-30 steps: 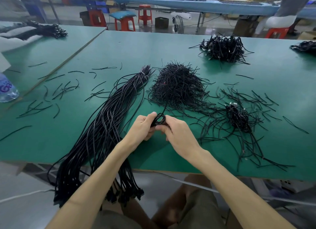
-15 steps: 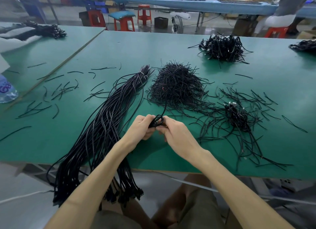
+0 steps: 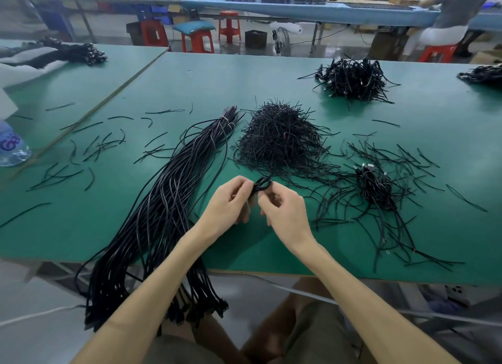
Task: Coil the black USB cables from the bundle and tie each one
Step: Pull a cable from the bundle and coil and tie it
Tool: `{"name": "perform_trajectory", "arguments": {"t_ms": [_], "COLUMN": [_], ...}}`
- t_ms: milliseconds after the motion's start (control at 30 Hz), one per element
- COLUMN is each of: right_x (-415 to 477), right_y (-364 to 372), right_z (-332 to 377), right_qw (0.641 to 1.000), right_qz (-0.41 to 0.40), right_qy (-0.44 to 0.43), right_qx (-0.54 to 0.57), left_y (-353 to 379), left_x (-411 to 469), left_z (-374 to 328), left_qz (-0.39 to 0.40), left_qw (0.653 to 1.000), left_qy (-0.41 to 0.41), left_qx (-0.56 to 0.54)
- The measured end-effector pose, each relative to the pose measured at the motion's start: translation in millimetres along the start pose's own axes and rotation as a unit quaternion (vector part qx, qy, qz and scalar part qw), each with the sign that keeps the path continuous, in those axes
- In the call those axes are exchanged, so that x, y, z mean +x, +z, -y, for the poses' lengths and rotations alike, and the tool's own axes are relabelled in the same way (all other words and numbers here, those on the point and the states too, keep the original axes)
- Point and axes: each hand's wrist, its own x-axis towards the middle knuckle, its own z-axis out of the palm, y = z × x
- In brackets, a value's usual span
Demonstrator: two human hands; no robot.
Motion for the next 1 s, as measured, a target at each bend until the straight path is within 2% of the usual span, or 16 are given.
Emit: {"name": "perform_trajectory", "arguments": {"t_ms": [133,267,367,633,700,767,833,900,1000], "right_x": [2,-3,-2,-5,-6,-8,-11,-14,-14], "right_y": [-2,-1,-7,-18,-19,-19,-18,-17,-14], "right_z": [-3,-3,2,20,22,22,22,21,23], "right_qw": [1.000,0.998,0.995,0.991,0.991,0.994,0.995,0.995,0.991], "right_qz": [-0.021,-0.007,-0.006,0.032,0.037,0.035,0.031,0.022,0.003], "right_qy": [0.006,-0.038,-0.077,-0.114,-0.113,-0.098,-0.088,-0.095,-0.121], "right_qx": [0.003,-0.042,-0.069,-0.056,-0.052,-0.041,-0.031,-0.034,-0.051], "left_y": [-1,-5,-16,-25,-20,-19,-20,-19,-17], "left_x": [-7,-9,-12,-18,-17,-15,-12,-11,-10], "left_z": [-5,-20,-30,-41,-44,-48,-49,-49,-50], "left_qz": [0.043,0.057,0.071,0.096,0.076,0.024,-0.028,-0.060,-0.082], "left_qw": [0.997,0.997,0.996,0.992,0.995,0.995,0.971,0.939,0.939], "left_qy": [-0.008,-0.044,-0.035,0.040,0.053,0.057,0.047,0.043,0.053], "left_qx": [0.058,0.019,-0.047,-0.066,-0.030,0.073,0.231,0.335,0.330]}}
